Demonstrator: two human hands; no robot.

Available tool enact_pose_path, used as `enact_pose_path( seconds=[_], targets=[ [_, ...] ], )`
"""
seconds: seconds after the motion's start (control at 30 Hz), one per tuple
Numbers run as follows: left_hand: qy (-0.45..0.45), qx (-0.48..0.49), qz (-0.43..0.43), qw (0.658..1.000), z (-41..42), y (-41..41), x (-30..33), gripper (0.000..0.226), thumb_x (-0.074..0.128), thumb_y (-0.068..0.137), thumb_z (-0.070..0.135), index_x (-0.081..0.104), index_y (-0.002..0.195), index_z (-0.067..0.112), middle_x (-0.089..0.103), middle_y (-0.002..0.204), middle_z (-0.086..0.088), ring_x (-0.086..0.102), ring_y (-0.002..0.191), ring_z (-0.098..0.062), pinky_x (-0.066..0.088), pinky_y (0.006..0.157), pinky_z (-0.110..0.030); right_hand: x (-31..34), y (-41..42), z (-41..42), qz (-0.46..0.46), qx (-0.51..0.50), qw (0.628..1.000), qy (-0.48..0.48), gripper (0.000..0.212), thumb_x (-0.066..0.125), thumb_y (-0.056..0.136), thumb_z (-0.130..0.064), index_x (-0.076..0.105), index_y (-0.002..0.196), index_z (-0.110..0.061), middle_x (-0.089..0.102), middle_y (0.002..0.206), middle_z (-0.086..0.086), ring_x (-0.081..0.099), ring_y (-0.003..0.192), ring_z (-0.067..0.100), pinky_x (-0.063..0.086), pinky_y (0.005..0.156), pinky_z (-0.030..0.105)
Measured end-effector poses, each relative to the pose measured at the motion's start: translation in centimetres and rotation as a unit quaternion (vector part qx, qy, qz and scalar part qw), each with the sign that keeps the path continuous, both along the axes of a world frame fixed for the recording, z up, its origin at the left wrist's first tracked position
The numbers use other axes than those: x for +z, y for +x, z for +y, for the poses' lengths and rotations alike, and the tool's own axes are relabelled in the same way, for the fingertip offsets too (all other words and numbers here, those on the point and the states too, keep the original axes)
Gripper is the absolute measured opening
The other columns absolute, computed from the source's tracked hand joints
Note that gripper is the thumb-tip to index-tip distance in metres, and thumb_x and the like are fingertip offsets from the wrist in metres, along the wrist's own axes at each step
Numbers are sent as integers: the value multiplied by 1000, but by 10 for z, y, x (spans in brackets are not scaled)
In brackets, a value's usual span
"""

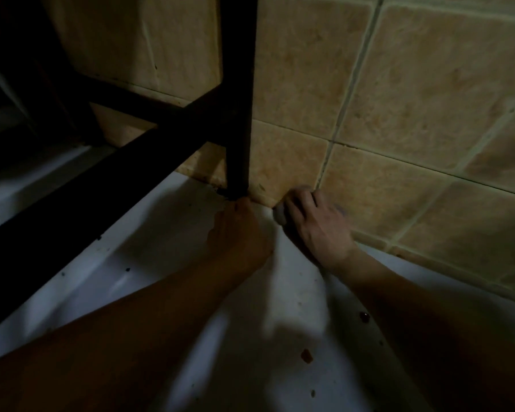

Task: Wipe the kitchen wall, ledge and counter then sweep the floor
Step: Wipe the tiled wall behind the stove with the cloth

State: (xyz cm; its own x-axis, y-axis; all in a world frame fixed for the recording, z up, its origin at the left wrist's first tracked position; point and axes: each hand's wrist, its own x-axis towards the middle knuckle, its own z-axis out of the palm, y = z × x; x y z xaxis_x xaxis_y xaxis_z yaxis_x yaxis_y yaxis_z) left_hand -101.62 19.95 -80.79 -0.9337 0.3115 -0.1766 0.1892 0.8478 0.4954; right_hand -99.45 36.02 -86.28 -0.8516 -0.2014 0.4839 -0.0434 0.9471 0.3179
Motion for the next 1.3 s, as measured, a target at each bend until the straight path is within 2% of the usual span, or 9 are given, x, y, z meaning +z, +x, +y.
enact_pose_path(
  seconds=[0.2, 0.43, 0.6, 0.7, 0.77, 0.83, 0.93, 1.07, 1.3],
  targets=[
    [6, 22, 19, 1000, -13, -9, -3, 71, 63, 86, 17, 23, 145, 15, 31, 147, -8, 32, 134, -29, 35, 106, -45, 12, -61, -39, -64, 43, 971, -226, 41, 66, 86, -24, 55, 123, -9, 58, 98, 16, 59, 82, 33, 37, 58, 30],
    [4, 18, 15, 1000, -13, 3, 2, 65, 59, 89, 21, 25, 144, 16, 31, 147, -8, 33, 133, -28, 35, 106, -44, 17, -30, -18, -116, 32, 988, -100, 35, 56, 92, -26, 57, 123, -12, 56, 109, 14, 53, 93, 35, 43, 73, 39],
    [-13, -8, 4, 1000, -9, 15, 10, 74, 58, 90, 21, 13, 148, 14, 18, 153, -6, 22, 138, -28, 28, 109, -40, 12, 5, 11, -128, 29, 990, 56, 16, 81, 67, -23, 74, 72, -10, 64, 95, 7, 52, 77, 30, 43, 56, 32],
    [-15, -16, -5, 1000, -7, 24, 17, 74, 55, 91, 18, 9, 149, 14, 14, 154, -6, 19, 140, -28, 26, 110, -40, 21, 16, 17, -126, 8, 991, 37, 14, 69, 72, -18, 71, 63, -8, 64, 92, 6, 56, 70, 29, 43, 50, 29],
    [-17, -25, -3, 1000, -8, 29, 21, 74, 54, 91, 16, 8, 149, 13, 13, 155, -7, 17, 141, -28, 26, 111, -41, 37, 27, 15, -78, -22, 997, 3, 25, 47, 77, -17, 71, 76, -8, 55, 95, 7, 58, 68, 26, 43, 50, 27],
    [-19, -33, 4, 999, -12, 33, 24, 74, 54, 91, 17, 8, 149, 13, 14, 155, -8, 18, 141, -28, 27, 112, -41, 45, 47, 19, -86, -91, 992, -34, 27, 52, 83, -17, 67, 106, -11, 50, 113, 8, 56, 90, 28, 47, 64, 31],
    [-16, -36, 6, 999, -18, 39, 30, 73, 54, 91, 17, 11, 149, 13, 16, 154, -9, 20, 140, -29, 27, 111, -41, 50, 76, 30, -110, -158, 981, -36, 39, 80, 67, -21, 70, 105, -14, 59, 111, 7, 53, 95, 27, 51, 65, 32],
    [-6, -43, 2, 999, -22, 51, 39, 70, 56, 89, 14, 16, 147, 14, 20, 151, -8, 22, 138, -28, 28, 109, -40, 54, 102, 35, -253, -206, 945, -17, 29, 49, 95, -22, 59, 121, -17, 33, 139, 2, 34, 123, 27, 37, 96, 31],
    [29, -56, 52, 997, -20, 72, 68, 62, 59, 85, 9, 30, 139, 13, 33, 144, -10, 36, 130, -29, 37, 104, -39, 84, 112, 13, -133, -191, 962, -144, 27, 53, 91, -12, 60, 117, -14, 42, 128, 7, 40, 111, 27, 42, 88, 38]
  ],
)
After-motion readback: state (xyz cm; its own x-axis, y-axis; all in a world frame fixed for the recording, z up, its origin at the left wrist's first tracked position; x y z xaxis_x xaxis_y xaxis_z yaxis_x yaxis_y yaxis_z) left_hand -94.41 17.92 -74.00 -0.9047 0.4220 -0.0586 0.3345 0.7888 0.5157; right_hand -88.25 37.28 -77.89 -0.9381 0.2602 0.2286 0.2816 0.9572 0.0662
